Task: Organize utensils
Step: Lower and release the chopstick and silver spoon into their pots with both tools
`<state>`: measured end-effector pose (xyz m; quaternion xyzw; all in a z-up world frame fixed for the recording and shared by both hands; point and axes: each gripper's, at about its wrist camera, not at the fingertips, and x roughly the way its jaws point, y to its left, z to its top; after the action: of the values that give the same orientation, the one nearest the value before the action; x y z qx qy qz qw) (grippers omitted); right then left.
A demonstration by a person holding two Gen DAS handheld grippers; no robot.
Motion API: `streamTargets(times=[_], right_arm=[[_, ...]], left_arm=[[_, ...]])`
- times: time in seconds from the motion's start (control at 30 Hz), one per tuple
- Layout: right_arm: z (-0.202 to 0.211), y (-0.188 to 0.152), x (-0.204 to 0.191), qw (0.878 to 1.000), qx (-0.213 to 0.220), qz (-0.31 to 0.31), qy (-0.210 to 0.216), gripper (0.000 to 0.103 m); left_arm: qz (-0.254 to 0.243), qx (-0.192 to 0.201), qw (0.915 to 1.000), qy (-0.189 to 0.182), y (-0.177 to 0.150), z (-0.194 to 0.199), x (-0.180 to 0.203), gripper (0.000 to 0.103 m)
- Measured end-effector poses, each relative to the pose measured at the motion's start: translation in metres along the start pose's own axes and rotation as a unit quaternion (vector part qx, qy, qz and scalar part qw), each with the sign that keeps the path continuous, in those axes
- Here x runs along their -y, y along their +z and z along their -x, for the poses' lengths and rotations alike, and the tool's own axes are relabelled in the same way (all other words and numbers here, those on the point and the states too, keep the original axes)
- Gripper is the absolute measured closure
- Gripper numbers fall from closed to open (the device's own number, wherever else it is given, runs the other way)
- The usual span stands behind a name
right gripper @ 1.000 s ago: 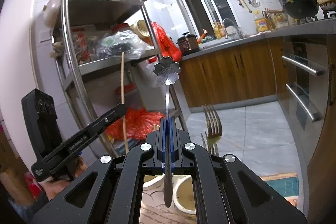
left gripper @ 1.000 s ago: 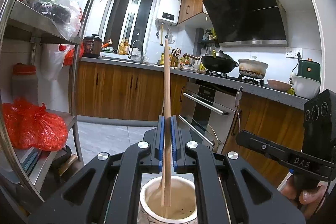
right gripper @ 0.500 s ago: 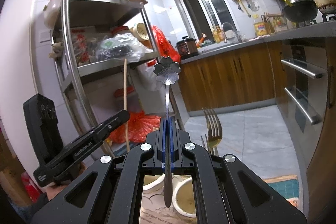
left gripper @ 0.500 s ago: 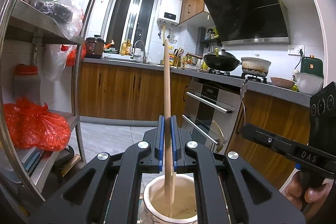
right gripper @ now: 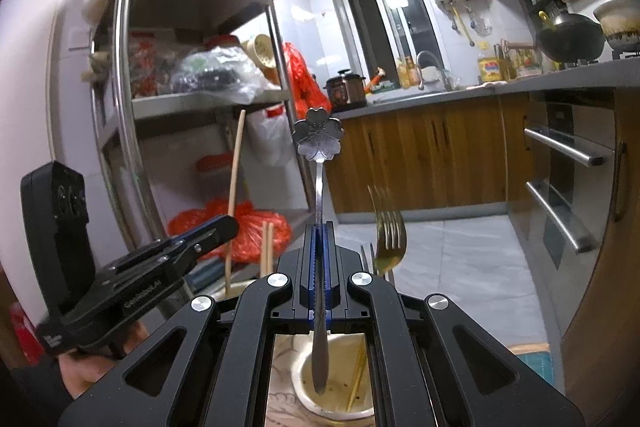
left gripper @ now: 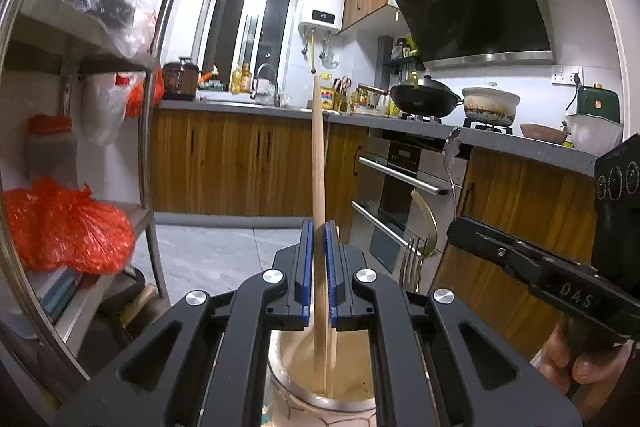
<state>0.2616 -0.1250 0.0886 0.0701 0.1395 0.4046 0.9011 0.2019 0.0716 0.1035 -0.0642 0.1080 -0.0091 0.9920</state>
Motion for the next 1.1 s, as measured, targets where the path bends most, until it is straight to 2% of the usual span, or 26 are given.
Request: streamTargets(times=[0.2, 0.4, 0.67, 0.93, 1.1], right_arm=[[-0.005, -0.015, 0.000, 1.000, -0.026, 0.013, -0.008, 0.099], [-0.004, -0.029, 0.002, 0.997, -0.063, 0.020, -0.035, 0.099], [-0.017, -0.039, 0.008, 0.991, -0.118, 0.008, -0.057, 0.099], [-0.028, -0.042, 0.005, 0.986, -0.149, 0.012, -0.073, 0.099], [-0.029, -0.041, 0.005, 0.986, -0.151, 0.008, -0.072, 0.099]], left_arm=[[0.028, -0.026, 0.9991, -0.020, -0.013, -0.004, -0.009, 0.097], [0.029, -0.058, 0.9975, -0.028, -0.022, -0.001, -0.012, 0.097], [0.032, -0.140, 0.9894, -0.022, -0.021, -0.013, -0.011, 0.097], [0.027, -0.154, 0.9877, -0.015, -0.021, -0.016, -0.010, 0.097], [0.014, -0.151, 0.9884, -0.007, -0.021, -0.016, -0.010, 0.097]])
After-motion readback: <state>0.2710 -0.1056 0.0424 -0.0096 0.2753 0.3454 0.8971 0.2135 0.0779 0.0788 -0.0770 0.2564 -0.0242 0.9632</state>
